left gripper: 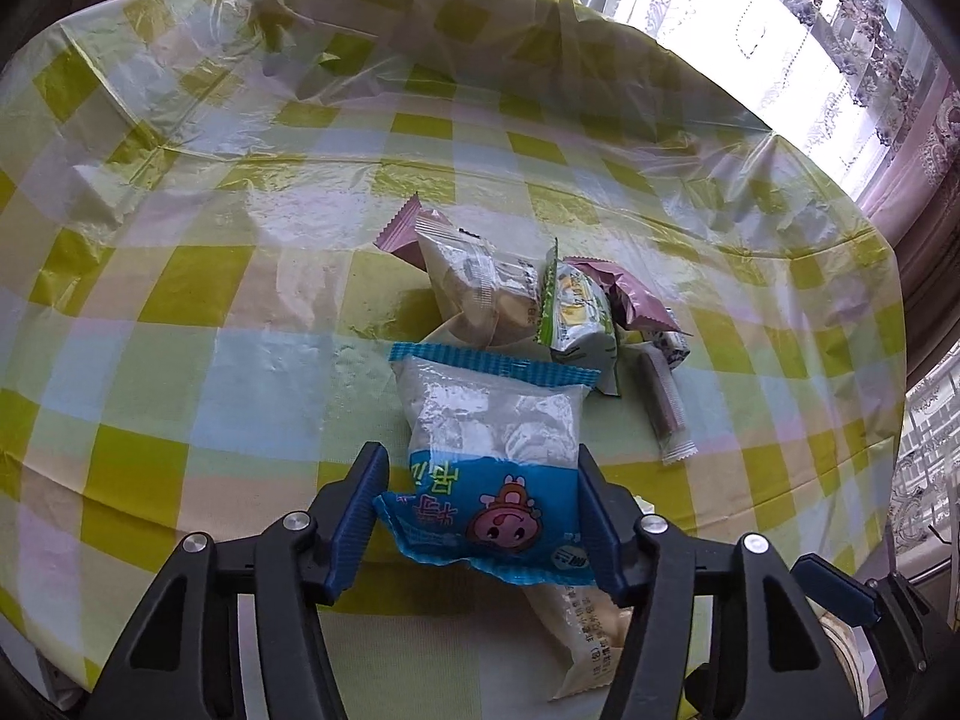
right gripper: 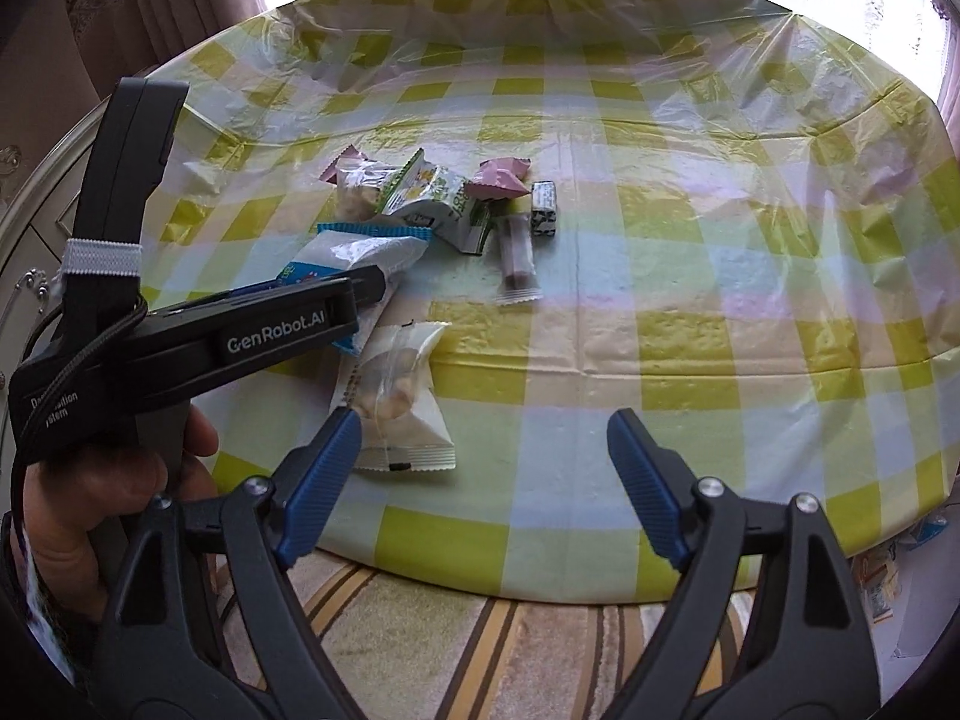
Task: Organize snacks
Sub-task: 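Grasp the clear cookie packet with the right gripper while left lifts the blue bag, then carry both packets into the white box and open both grippers, then move both open grippers back to the snack pile on the table, then grasp the clear bun packet with the left gripper while right reaches the stick packet, then grasp the clear stick packet with the right gripper while left carries the bun toward the box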
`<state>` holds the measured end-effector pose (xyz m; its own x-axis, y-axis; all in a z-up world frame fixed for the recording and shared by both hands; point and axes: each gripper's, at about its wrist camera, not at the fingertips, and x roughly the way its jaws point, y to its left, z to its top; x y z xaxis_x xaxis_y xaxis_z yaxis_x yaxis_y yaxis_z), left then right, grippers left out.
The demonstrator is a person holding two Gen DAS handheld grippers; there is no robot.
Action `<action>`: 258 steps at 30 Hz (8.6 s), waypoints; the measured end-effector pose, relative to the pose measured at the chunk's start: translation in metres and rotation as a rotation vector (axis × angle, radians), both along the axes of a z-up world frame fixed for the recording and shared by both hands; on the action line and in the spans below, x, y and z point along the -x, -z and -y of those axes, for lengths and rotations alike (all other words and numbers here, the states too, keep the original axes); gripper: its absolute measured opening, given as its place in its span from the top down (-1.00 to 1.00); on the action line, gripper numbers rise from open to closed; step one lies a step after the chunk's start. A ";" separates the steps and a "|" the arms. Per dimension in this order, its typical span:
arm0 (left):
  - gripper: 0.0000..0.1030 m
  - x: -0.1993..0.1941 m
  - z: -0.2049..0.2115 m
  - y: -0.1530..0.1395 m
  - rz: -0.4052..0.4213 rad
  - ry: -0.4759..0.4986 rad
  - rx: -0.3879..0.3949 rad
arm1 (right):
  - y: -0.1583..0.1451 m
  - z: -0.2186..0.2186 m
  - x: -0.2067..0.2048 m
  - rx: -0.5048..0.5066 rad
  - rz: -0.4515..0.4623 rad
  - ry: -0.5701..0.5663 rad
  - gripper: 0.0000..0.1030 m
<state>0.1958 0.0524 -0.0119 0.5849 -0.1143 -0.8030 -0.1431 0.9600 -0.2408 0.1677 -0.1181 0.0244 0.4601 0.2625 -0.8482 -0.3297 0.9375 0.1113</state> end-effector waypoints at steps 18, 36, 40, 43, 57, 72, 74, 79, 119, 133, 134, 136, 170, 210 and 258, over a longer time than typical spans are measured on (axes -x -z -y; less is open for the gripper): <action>-0.23 0.016 -0.034 0.002 0.003 -0.094 -0.063 | 0.032 -0.063 -0.015 0.122 -0.051 -0.115 -0.37; -0.06 0.019 -0.019 0.000 0.029 -0.062 -0.116 | 0.027 -0.043 -0.015 0.055 -0.024 -0.055 0.10; -0.06 0.022 -0.014 -0.006 0.053 -0.050 -0.113 | 0.023 -0.033 -0.014 0.036 -0.017 -0.035 0.10; -0.05 0.025 -0.007 -0.012 0.071 -0.038 -0.111 | 0.018 -0.024 -0.013 0.023 -0.009 -0.019 0.10; -0.05 0.030 0.047 -0.031 0.103 0.079 -0.098 | -0.001 0.035 -0.010 -0.026 0.017 0.071 0.10; -0.05 0.037 0.144 -0.043 0.113 0.297 -0.087 | -0.019 0.137 0.002 -0.057 0.050 0.225 0.10; -0.05 0.037 0.159 -0.044 0.112 0.327 -0.086 | -0.021 0.153 0.004 -0.051 0.059 0.249 0.10; -0.05 0.038 0.199 -0.045 0.107 0.417 -0.088 | -0.021 0.196 0.010 -0.042 0.065 0.314 0.09; -0.31 0.066 0.416 -0.037 0.063 0.953 -0.018 | -0.009 0.433 0.063 -0.006 0.069 0.808 -0.30; -0.31 0.050 0.387 -0.044 0.092 0.853 0.018 | -0.019 0.410 0.058 0.024 0.083 0.760 -0.43; -0.31 0.048 0.385 -0.044 0.094 0.846 0.019 | -0.020 0.409 0.058 0.024 0.085 0.755 -0.44; -0.31 0.045 0.379 -0.045 0.102 0.830 0.020 | -0.022 0.405 0.057 0.024 0.088 0.745 -0.45; -0.30 -0.038 0.052 -0.065 0.233 0.029 0.092 | -0.065 0.211 -0.019 -0.057 0.193 0.393 -0.46; -0.02 -0.061 -0.024 0.012 0.088 0.028 0.293 | 0.015 -0.002 -0.086 0.003 0.048 0.095 -0.46; 0.16 -0.013 0.017 -0.034 0.243 0.092 0.264 | -0.002 0.042 -0.064 -0.013 0.115 0.187 0.67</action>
<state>0.2086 0.0351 0.0222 0.7324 -0.3601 -0.5779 0.0328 0.8663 -0.4984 0.2315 -0.1597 0.0259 0.5954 0.1742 -0.7843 -0.1612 0.9823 0.0958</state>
